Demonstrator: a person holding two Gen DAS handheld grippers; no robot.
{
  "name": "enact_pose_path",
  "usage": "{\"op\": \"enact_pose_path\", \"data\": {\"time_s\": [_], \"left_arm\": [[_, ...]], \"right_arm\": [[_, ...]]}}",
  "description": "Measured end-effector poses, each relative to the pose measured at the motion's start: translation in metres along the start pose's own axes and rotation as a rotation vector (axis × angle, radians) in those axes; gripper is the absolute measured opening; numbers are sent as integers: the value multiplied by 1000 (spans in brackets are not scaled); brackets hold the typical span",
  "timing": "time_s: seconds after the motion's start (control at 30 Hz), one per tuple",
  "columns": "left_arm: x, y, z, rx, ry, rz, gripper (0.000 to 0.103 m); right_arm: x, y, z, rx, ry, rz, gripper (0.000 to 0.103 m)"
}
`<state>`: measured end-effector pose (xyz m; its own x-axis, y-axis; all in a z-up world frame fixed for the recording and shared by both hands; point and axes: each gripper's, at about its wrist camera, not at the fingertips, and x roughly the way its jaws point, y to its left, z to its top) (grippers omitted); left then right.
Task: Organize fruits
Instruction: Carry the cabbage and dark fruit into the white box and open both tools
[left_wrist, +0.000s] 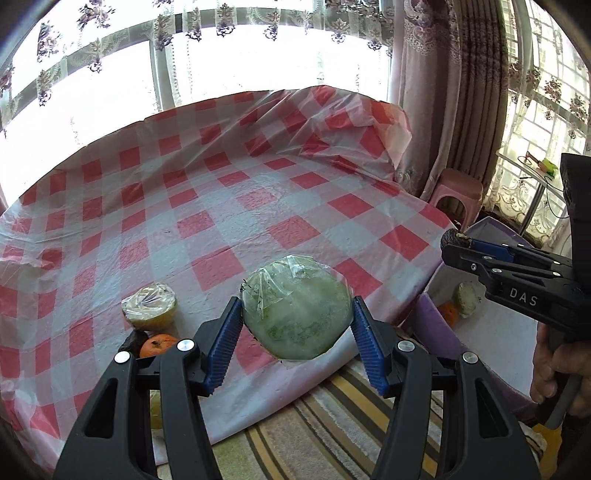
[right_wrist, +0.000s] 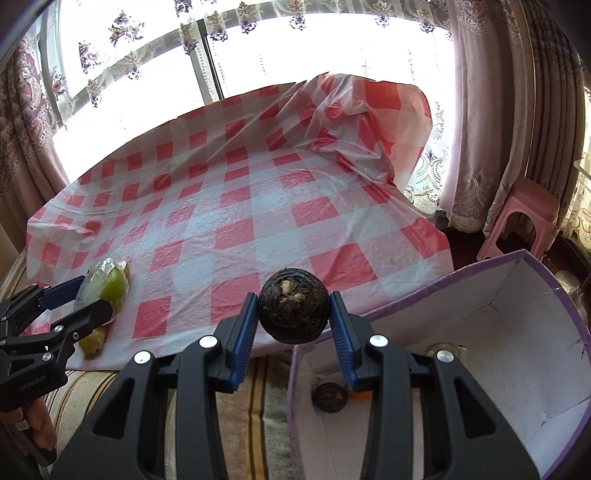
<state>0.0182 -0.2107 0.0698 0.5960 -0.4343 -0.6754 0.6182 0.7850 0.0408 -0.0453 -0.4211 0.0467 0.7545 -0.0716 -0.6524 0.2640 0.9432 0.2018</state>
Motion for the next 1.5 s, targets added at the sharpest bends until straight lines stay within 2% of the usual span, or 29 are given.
{"op": "enact_pose_path", "data": {"time_s": [0.43, 0.63, 0.87, 1.27, 1.5], "left_arm": [[40, -116, 12, 229, 73, -159, 57], [67, -161, 1, 297, 170, -270, 58], [96, -197, -8, 386, 277, -318, 58], [142, -229, -25, 491, 442, -306, 58], [163, -246, -31, 572, 491, -227, 59]], "right_arm": [[-2, -102, -1, 150, 1, -137, 39], [3, -135, -4, 205, 15, -177, 39], [20, -171, -9, 274, 61, -206, 39], [59, -202, -22, 346, 151, -253, 39], [75, -210, -30, 381, 203, -241, 40]]}}
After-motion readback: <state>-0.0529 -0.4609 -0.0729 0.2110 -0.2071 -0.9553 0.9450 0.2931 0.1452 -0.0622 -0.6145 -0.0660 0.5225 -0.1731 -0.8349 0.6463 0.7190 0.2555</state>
